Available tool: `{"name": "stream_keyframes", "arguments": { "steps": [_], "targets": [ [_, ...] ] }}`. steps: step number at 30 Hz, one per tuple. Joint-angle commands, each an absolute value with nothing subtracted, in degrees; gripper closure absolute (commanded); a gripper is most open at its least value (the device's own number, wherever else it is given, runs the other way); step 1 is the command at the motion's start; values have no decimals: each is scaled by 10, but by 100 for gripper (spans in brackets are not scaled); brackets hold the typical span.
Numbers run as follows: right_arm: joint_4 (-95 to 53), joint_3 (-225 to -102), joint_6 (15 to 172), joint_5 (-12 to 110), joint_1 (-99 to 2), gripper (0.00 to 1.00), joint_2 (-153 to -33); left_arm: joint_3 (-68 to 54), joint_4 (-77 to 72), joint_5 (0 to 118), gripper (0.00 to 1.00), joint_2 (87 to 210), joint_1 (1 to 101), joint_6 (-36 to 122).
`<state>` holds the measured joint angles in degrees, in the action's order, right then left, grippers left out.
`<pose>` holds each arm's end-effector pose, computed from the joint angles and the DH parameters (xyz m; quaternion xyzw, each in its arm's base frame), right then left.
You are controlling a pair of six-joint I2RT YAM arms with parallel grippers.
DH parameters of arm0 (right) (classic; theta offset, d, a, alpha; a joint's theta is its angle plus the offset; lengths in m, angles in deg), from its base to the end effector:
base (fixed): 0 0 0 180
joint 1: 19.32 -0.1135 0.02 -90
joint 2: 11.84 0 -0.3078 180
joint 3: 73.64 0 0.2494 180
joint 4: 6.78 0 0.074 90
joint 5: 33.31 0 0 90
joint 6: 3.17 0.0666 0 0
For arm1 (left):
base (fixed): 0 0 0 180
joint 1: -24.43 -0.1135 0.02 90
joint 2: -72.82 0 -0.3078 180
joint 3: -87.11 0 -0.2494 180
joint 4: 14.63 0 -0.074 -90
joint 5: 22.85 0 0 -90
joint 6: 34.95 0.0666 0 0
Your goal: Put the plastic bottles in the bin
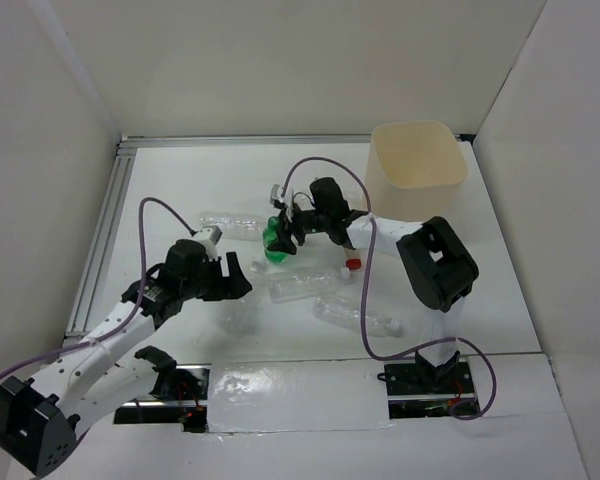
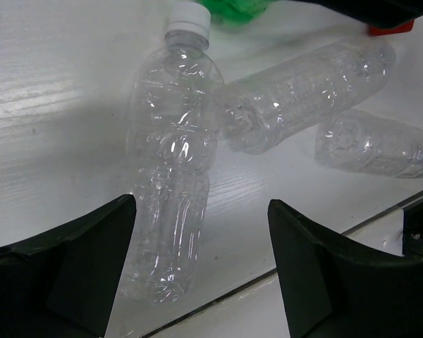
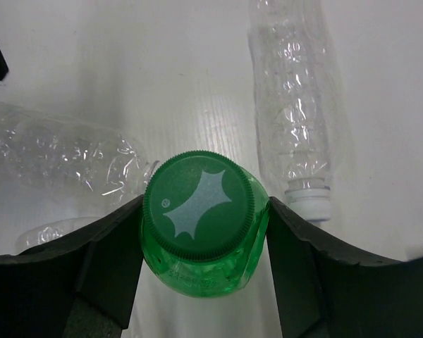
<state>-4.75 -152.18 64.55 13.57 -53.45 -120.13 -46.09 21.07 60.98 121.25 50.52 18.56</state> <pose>0.3401 0.2855 0.2250 -0.5437 0.6117 0.3625 0.4459 0.1554 -0.0841 0.2517 -0.0573 0.8934 -0.2713 0.3535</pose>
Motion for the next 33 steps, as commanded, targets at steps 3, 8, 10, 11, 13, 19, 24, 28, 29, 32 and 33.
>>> {"name": "stream_keyframes", "arguments": {
  "steps": [3, 8, 10, 11, 13, 19, 24, 28, 29, 32, 33],
  "targets": [
    [-145, -1624, 602, 44, -526, 71, -1160, -453, 187, 677, 6, 1231, 545, 177],
    [-291, -1785, 635, 8, -483, 75, -1103, -443, 187, 722, 1, 1242, 557, 182],
    [-307, -1826, 672, 14, -464, 75, -1089, -443, 187, 734, 1, 1249, 562, 189],
    [-312, -1846, 687, 31, -445, 75, -1084, -443, 182, 739, 1, 1259, 562, 189],
    [-342, -1904, 710, 89, -420, 77, -1076, -437, 182, 739, 1, 1281, 569, 196],
    [-398, -1941, 764, 184, -295, 76, -1049, -413, 193, 759, 1, 1332, 596, 212],
    [-428, -1899, 764, 225, -229, 76, -1004, -407, 199, 771, 1, 1366, 607, 212],
    [-433, -1854, 764, 257, -200, 74, -971, -402, 207, 790, 1, 1400, 620, 201],
    [-433, -1854, 759, 268, -200, 73, -971, -402, 207, 797, 1, 1406, 620, 201],
    [-468, -1849, 751, 281, -176, 70, -966, -402, 212, 809, 1, 1430, 625, 186],
    [-476, -1849, 745, 286, -170, 63, -966, -402, 212, 815, 1, 1430, 630, 181]
  ]
}}
